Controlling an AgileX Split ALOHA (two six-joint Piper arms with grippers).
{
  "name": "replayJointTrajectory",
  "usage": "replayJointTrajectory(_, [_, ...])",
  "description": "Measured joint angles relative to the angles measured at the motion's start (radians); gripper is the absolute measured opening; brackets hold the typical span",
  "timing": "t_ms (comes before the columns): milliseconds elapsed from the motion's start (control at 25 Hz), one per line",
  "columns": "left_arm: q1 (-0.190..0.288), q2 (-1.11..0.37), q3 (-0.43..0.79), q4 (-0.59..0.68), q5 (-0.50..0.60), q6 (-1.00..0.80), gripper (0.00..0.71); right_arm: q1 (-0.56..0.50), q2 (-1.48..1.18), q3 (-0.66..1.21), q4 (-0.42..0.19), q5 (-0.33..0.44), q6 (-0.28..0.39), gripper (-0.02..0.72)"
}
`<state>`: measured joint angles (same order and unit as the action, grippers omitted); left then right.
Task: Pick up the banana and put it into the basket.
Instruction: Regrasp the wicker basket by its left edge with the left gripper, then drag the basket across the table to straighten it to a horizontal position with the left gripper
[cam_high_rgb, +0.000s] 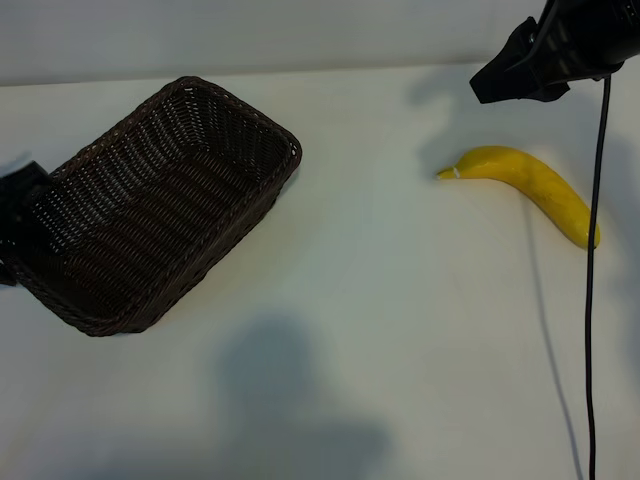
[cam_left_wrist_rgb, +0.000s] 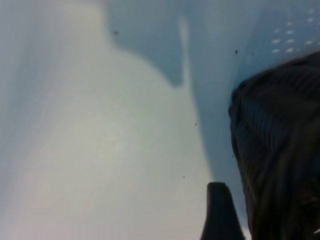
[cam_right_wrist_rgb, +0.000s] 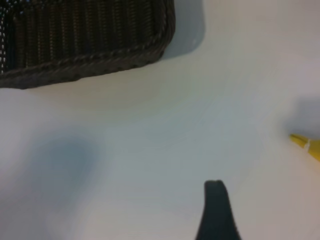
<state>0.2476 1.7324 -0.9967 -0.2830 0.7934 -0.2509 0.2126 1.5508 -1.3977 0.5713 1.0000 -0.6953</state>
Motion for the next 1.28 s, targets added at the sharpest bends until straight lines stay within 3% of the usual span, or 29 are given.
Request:
replayJointTrajectory(120, [0.000,0.048,0.001,-0.043,-0.012,0.048,0.485,0.000,0.000,0.000,0.000,0.000,0.000,0.503])
replayJointTrajectory(160, [0.000,0.053,0.002,-0.049,-0.014,0.067,0.451,0.000,0.000,0.000,0.000,0.000,0.000,0.503])
replayJointTrajectory(280, [0.000,0.049,0.002,-0.061,-0.021,0.089,0.201,0.000,0.000,0.000,0.000,-0.001,0.000,0.503])
replayJointTrajectory(640, [-0.001,0.026,-0.024,-0.077,0.035,0.169,0.190,0.000,0.000,0.000,0.000,-0.008,0.000,0.503])
replayJointTrajectory(920, [-0.001,-0.002,-0.208,-0.031,0.223,0.199,0.190,0.000,0.000,0.000,0.000,-0.010,0.001,0.503])
replayJointTrajectory(1280, [-0.001,-0.002,-0.430,-0.083,0.381,0.258,0.190,0.000,0.000,0.000,0.001,-0.011,0.001,0.503])
